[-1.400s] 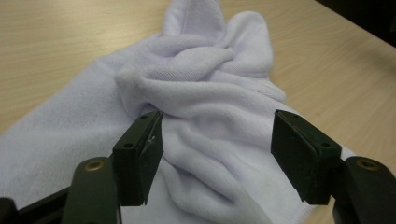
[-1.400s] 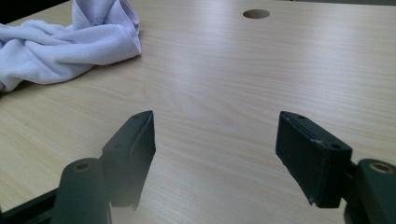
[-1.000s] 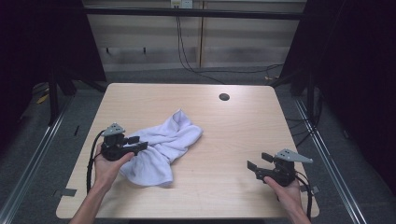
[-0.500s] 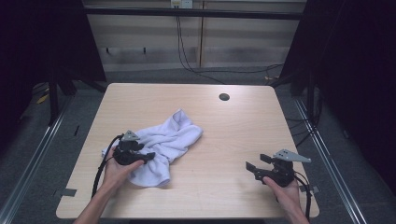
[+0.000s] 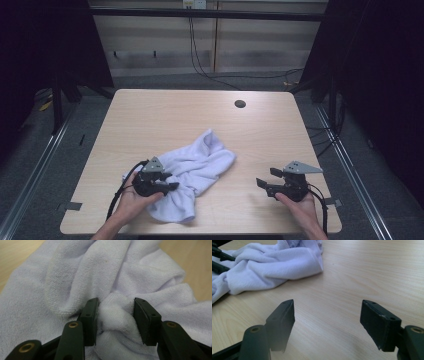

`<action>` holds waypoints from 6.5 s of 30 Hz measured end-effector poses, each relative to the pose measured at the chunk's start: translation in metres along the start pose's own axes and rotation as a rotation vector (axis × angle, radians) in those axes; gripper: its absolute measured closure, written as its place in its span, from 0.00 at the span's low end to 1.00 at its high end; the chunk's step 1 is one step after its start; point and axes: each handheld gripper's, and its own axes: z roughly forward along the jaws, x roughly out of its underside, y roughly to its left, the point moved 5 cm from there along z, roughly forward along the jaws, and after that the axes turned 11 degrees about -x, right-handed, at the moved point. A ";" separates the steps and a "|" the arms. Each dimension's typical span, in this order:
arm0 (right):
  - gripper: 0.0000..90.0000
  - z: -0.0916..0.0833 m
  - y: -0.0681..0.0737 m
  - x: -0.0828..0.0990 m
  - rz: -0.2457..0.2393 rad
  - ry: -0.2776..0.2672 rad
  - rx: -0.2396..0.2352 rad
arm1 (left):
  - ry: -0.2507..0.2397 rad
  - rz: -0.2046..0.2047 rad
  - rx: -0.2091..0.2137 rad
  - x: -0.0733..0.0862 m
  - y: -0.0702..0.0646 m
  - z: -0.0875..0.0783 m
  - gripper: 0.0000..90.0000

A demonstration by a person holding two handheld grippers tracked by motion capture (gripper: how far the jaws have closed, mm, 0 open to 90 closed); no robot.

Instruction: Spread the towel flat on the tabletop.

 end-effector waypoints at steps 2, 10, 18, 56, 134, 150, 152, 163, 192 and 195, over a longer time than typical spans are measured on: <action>0.41 0.001 0.003 0.000 -0.005 0.019 -0.036 | 0.008 0.016 0.031 -0.001 -0.009 -0.001 0.62; 0.44 0.003 0.014 0.000 -0.012 0.066 -0.110 | -0.021 0.046 0.102 -0.010 -0.015 -0.017 0.56; 0.47 0.038 0.014 -0.028 -0.059 0.090 -0.151 | -0.119 -0.016 0.000 -0.055 0.009 -0.008 0.47; 0.98 0.000 0.007 -0.190 -0.211 -0.121 -0.070 | -0.502 -0.146 -0.163 -0.172 0.076 -0.105 0.96; 0.78 -0.006 -0.032 -0.058 -0.040 0.120 0.010 | 0.066 -0.112 -0.020 0.034 0.026 -0.034 0.86; 0.63 0.101 -0.076 -0.100 -0.011 0.174 -0.003 | -0.003 -0.063 -0.052 -0.002 0.039 0.003 0.71; 0.61 0.116 -0.082 -0.099 -0.012 0.211 0.026 | -0.001 -0.062 -0.039 0.002 0.038 0.003 0.71; 0.95 0.135 -0.080 -0.084 -0.043 0.280 0.075 | 0.025 -0.028 -0.019 0.010 0.028 -0.007 1.00; 0.59 -0.003 -0.092 -0.034 0.114 0.170 0.150 | -0.024 -0.109 -0.110 -0.007 0.068 -0.004 0.77; 0.57 -0.008 -0.090 -0.017 0.093 0.216 0.197 | -0.031 -0.114 -0.138 -0.012 0.074 0.006 0.71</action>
